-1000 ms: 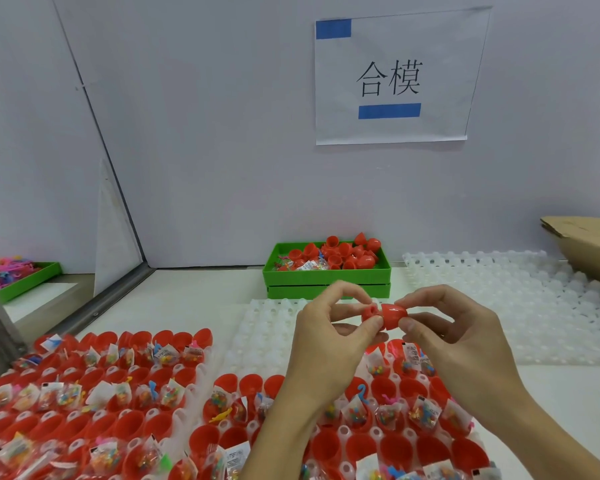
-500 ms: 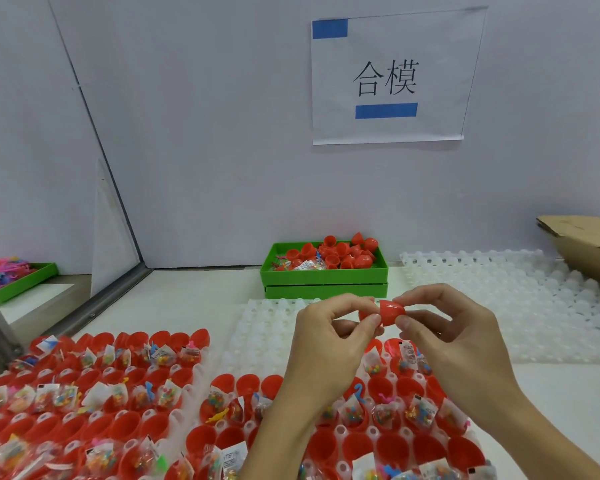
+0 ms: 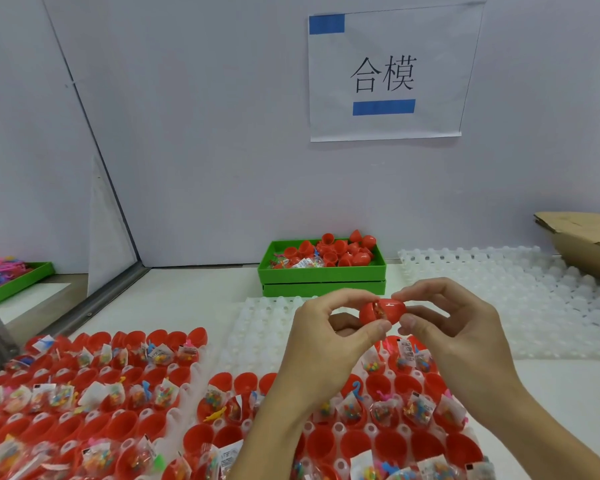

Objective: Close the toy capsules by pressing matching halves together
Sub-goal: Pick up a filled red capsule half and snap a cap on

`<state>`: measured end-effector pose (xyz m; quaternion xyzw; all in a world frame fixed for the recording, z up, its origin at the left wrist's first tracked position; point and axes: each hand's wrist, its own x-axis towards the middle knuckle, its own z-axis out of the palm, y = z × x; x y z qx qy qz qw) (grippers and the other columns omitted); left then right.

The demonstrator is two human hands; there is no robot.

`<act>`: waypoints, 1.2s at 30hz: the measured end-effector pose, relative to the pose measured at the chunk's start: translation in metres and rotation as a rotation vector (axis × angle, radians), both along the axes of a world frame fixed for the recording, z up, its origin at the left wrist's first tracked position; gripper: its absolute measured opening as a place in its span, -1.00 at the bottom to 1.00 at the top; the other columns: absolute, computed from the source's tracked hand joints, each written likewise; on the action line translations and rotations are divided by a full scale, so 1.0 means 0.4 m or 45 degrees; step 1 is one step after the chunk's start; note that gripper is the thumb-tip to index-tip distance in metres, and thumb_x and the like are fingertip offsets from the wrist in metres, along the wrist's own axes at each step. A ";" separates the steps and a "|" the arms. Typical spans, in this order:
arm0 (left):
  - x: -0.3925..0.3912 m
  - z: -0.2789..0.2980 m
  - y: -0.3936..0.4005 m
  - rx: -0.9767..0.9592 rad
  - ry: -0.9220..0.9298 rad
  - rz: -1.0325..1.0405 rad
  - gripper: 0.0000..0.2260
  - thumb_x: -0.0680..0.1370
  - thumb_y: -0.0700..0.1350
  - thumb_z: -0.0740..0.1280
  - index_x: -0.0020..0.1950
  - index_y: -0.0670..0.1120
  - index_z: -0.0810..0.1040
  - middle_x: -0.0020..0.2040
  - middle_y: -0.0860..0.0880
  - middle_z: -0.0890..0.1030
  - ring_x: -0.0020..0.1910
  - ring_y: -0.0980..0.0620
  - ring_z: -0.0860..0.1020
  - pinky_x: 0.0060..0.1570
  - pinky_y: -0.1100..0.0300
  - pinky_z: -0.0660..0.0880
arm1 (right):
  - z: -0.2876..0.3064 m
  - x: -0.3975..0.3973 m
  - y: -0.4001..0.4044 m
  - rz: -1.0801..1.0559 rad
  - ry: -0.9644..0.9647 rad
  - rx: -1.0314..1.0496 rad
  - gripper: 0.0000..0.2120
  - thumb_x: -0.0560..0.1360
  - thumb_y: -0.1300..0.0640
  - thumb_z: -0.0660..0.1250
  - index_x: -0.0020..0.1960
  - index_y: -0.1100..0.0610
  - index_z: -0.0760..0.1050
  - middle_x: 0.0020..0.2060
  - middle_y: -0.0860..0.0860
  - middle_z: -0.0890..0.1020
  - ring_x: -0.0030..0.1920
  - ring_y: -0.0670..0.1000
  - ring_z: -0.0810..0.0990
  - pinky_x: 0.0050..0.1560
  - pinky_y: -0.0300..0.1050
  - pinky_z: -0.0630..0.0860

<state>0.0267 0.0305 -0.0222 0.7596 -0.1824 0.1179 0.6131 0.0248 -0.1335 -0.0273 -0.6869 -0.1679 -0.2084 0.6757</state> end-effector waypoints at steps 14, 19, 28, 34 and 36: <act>0.002 0.003 -0.009 -0.222 -0.006 -0.012 -0.77 0.40 -0.19 0.54 0.02 -0.01 0.67 -0.14 0.01 0.71 -0.18 0.02 0.70 -0.11 0.25 0.61 | 0.013 -0.012 -0.001 0.109 -0.052 -0.039 -0.69 0.41 0.46 0.43 -0.06 0.06 0.65 -0.10 -0.01 0.71 -0.06 0.02 0.71 -0.14 -0.25 0.62; -0.001 0.005 -0.004 -0.214 0.019 -0.086 -0.66 0.35 -0.12 0.54 0.11 0.01 0.66 -0.09 0.04 0.73 -0.09 0.06 0.71 -0.06 0.30 0.59 | 0.015 -0.010 0.007 0.028 -0.057 -0.121 -0.69 0.39 0.44 0.46 -0.04 0.07 0.65 -0.13 -0.04 0.70 -0.10 0.00 0.70 -0.15 -0.21 0.64; 0.006 -0.003 -0.004 -0.080 -0.059 0.040 -0.66 0.40 -0.24 0.54 0.07 0.12 0.67 -0.09 0.11 0.72 -0.06 0.13 0.69 -0.03 0.30 0.60 | 0.011 -0.010 0.003 0.033 0.049 -0.089 -0.74 0.39 0.31 0.48 0.00 0.01 0.66 -0.16 -0.09 0.74 -0.13 -0.05 0.73 -0.16 -0.31 0.61; 0.011 -0.013 -0.009 -0.011 -0.096 0.038 -0.64 0.44 -0.26 0.50 0.16 0.08 0.65 -0.03 0.12 0.70 -0.03 0.17 0.66 0.01 0.33 0.57 | 0.010 -0.011 0.001 0.051 0.056 -0.078 -0.75 0.39 0.31 0.48 -0.01 0.04 0.67 -0.21 -0.04 0.74 -0.20 -0.01 0.73 -0.21 -0.27 0.62; 0.011 -0.013 -0.009 0.013 -0.110 0.017 -0.65 0.46 -0.25 0.49 0.18 0.06 0.65 -0.02 0.11 0.69 -0.01 0.17 0.66 0.03 0.32 0.57 | 0.009 -0.011 0.004 0.031 0.047 -0.068 -0.75 0.39 0.34 0.47 -0.03 0.04 0.67 -0.22 -0.06 0.74 -0.23 -0.01 0.73 -0.24 -0.30 0.61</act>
